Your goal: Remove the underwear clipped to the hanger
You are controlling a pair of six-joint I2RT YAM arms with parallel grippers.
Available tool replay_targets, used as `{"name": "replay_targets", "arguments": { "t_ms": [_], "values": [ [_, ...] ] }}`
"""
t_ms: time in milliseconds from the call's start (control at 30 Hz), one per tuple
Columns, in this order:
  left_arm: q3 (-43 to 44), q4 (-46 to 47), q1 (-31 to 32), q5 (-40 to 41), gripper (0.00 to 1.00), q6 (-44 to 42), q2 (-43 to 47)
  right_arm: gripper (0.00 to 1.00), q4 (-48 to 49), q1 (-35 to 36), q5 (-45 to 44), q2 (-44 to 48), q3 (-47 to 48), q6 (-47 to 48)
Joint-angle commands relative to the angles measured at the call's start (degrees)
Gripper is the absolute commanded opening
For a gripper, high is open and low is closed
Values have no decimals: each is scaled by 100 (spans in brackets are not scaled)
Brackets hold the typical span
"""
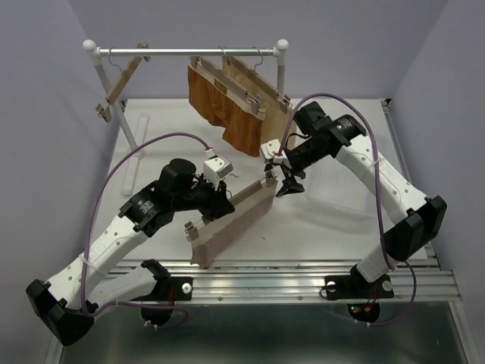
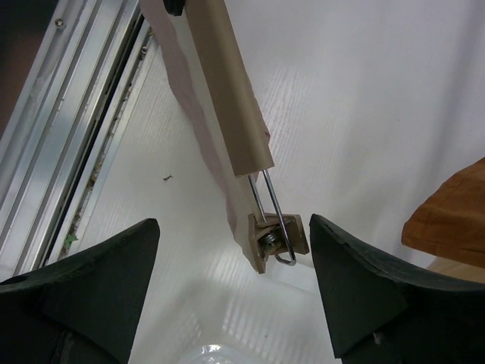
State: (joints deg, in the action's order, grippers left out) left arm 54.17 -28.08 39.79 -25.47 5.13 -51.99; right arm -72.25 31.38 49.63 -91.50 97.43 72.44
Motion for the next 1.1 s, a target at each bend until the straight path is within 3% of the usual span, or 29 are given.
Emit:
{"name": "replay_targets", "arguments": {
  "t_ms": [0, 100, 600, 867, 1067],
  "values": [
    [296, 30, 55, 95, 0, -170, 171, 83, -17, 132, -85, 63, 153, -231],
    [296, -49, 64, 166, 0, -179, 189, 78, 88, 185, -155, 63, 145, -380],
    [375, -181, 143, 236, 0, -293, 250, 81, 484, 404, -612, -157, 154, -829],
    [375, -216, 152, 324, 0, -293, 224, 58, 431, 457, -832, -183, 171, -828],
    [410, -339, 152, 473, 0, -284, 233, 49, 378, 457, -893, -140, 206, -802]
  ]
}}
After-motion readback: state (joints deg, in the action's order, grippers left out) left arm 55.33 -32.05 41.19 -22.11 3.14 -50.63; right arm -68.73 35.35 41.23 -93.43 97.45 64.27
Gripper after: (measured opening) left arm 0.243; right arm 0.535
